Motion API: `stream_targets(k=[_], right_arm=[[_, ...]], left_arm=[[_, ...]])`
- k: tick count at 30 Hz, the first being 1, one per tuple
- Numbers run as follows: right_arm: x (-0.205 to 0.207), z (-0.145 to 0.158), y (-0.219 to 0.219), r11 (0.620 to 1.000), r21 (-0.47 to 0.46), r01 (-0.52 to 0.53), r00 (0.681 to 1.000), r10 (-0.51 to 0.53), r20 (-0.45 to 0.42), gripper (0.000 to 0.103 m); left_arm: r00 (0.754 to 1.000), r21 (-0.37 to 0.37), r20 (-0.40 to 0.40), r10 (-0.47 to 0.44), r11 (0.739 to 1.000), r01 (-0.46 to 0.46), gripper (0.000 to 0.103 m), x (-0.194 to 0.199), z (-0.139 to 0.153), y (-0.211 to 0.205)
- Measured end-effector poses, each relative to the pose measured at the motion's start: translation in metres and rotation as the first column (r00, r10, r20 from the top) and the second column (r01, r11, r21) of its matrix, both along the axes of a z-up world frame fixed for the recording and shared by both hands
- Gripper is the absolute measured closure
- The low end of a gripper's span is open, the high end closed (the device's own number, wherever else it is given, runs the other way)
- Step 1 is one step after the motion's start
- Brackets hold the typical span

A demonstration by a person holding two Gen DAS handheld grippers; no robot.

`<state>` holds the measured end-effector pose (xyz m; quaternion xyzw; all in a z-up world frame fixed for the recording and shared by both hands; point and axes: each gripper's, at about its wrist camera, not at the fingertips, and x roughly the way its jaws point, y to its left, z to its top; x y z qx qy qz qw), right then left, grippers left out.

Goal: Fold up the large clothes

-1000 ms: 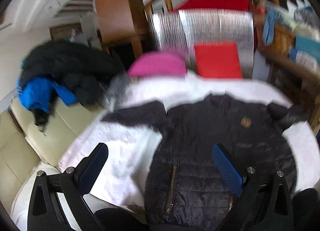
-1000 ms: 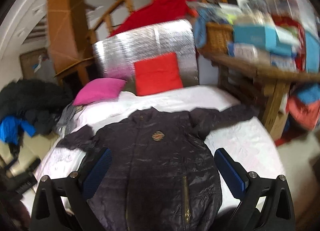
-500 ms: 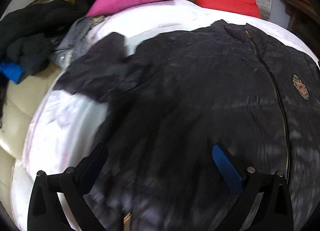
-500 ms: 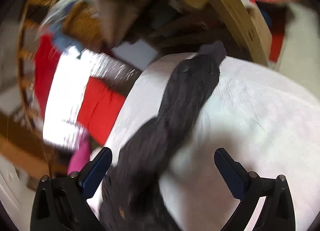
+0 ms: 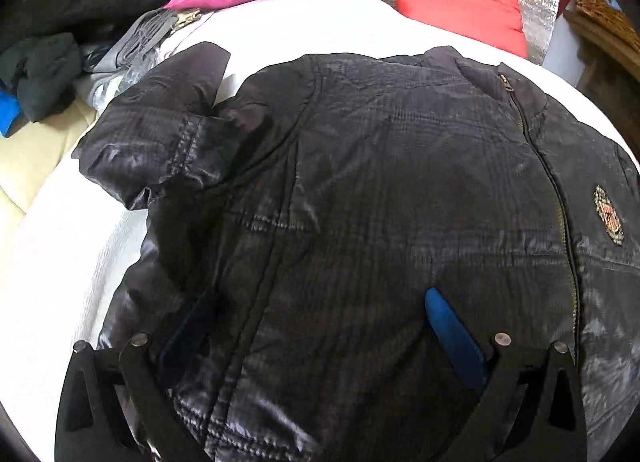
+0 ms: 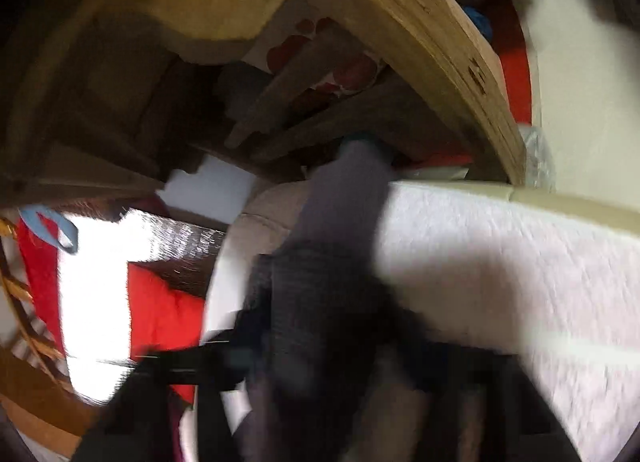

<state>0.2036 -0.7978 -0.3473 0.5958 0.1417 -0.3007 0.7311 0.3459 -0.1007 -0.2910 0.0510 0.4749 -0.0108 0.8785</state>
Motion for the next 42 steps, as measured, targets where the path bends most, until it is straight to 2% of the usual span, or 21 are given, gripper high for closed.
stream_targets(k=[2, 4, 8, 11, 14, 15, 17, 20, 23, 26, 28, 31, 33, 34, 35, 36, 37, 39, 42], right_arm=[[0.000, 0.001, 0.004, 1.000, -0.030, -0.001, 1.000, 0.000, -0.004, 0.077], [0.002, 0.010, 0.007, 0.999, -0.050, -0.014, 0.999, 0.015, 0.038, 0.082], [0.009, 0.047, 0.035, 0.986, -0.154, -0.060, 0.993, 0.075, 0.089, 0.084], [0.016, 0.088, 0.078, 0.969, -0.212, -0.126, 0.976, 0.160, 0.151, 0.084], [0.024, 0.124, 0.128, 0.941, -0.273, -0.200, 0.948, 0.256, 0.188, 0.084], [0.028, 0.139, 0.155, 0.922, -0.303, -0.239, 0.930, 0.307, 0.201, 0.084], [0.034, 0.151, 0.197, 0.896, -0.332, -0.296, 0.902, 0.376, 0.211, 0.084], [0.045, 0.165, 0.264, 0.834, -0.371, -0.409, 0.840, 0.503, 0.204, 0.084], [0.060, 0.164, 0.330, 0.758, -0.367, -0.538, 0.758, 0.626, 0.182, 0.084], [0.078, 0.152, 0.389, 0.669, -0.351, -0.655, 0.668, 0.730, 0.145, 0.084], [0.095, 0.137, 0.426, 0.597, -0.314, -0.738, 0.592, 0.797, 0.124, 0.084], [0.124, 0.111, 0.460, 0.487, -0.246, -0.838, 0.478, 0.873, 0.100, 0.081], [0.139, 0.095, 0.474, 0.441, -0.172, -0.881, 0.435, 0.897, 0.076, 0.079], [0.143, 0.087, 0.477, 0.428, -0.132, -0.894, 0.422, 0.904, 0.071, 0.074], [0.149, 0.082, 0.477, 0.415, -0.098, -0.905, 0.409, 0.910, 0.073, 0.056], [0.156, 0.078, 0.478, 0.385, -0.039, -0.922, 0.381, 0.920, 0.092, 0.042], [0.147, 0.074, 0.479, 0.371, -0.016, -0.928, 0.367, 0.923, 0.120, 0.022], [0.146, 0.082, 0.474, 0.371, -0.013, -0.929, 0.359, 0.908, 0.217, 0.018], [0.139, 0.104, 0.462, 0.357, -0.053, -0.933, 0.330, 0.904, 0.271, 0.018]], left_arm=[[1.000, -0.002, -0.016, 0.004, 1.000, -0.004, 0.000, -0.004, 0.000, 0.001], [1.000, -0.009, -0.027, -0.003, 1.000, 0.003, 0.000, -0.007, 0.001, 0.003], [0.996, -0.010, -0.064, -0.055, 0.998, 0.055, 0.000, -0.005, 0.012, 0.010], [0.999, -0.034, 0.002, -0.049, 0.998, 0.049, 0.000, -0.004, 0.035, 0.019], [0.995, -0.017, 0.094, -0.043, 0.999, 0.045, 0.000, -0.012, 0.058, 0.027], [0.992, -0.015, 0.120, -0.043, 0.999, 0.045, 0.000, -0.015, 0.066, 0.028], [0.985, -0.006, 0.166, -0.041, 0.999, 0.043, 0.000, -0.019, 0.075, 0.034], [0.980, -0.026, 0.198, -0.032, 0.999, 0.038, 0.000, -0.021, 0.083, 0.048], [0.979, -0.073, 0.204, 0.001, 0.997, 0.015, 0.000, -0.019, 0.086, 0.066], [0.969, -0.040, 0.248, 0.022, 0.999, -0.012, 0.000, -0.016, 0.086, 0.074], [0.963, -0.039, 0.269, 0.033, 0.999, -0.024, 0.000, -0.015, 0.090, 0.081], [0.964, -0.091, 0.261, 0.043, 0.996, -0.020, 0.000, -0.012, 0.091, 0.090], [0.966, -0.110, 0.255, 0.042, 0.994, -0.014, 0.000, -0.010, 0.090, 0.093], [0.968, -0.117, 0.249, 0.037, 0.993, -0.007, 0.000, -0.008, 0.089, 0.092], [0.970, -0.129, 0.239, 0.029, 0.992, 0.002, 0.000, -0.005, 0.087, 0.091], [0.974, -0.148, 0.227, 0.019, 0.989, 0.015, 0.000, -0.002, 0.085, 0.088], [0.976, -0.161, 0.218, 0.011, 0.987, 0.025, 0.000, 0.000, 0.083, 0.086], [0.980, -0.198, 0.199, -0.016, 0.979, 0.057, 0.000, 0.003, 0.080, 0.080], [0.982, -0.263, 0.182, -0.052, 0.960, 0.100, 0.000, 0.005, 0.079, 0.072]])
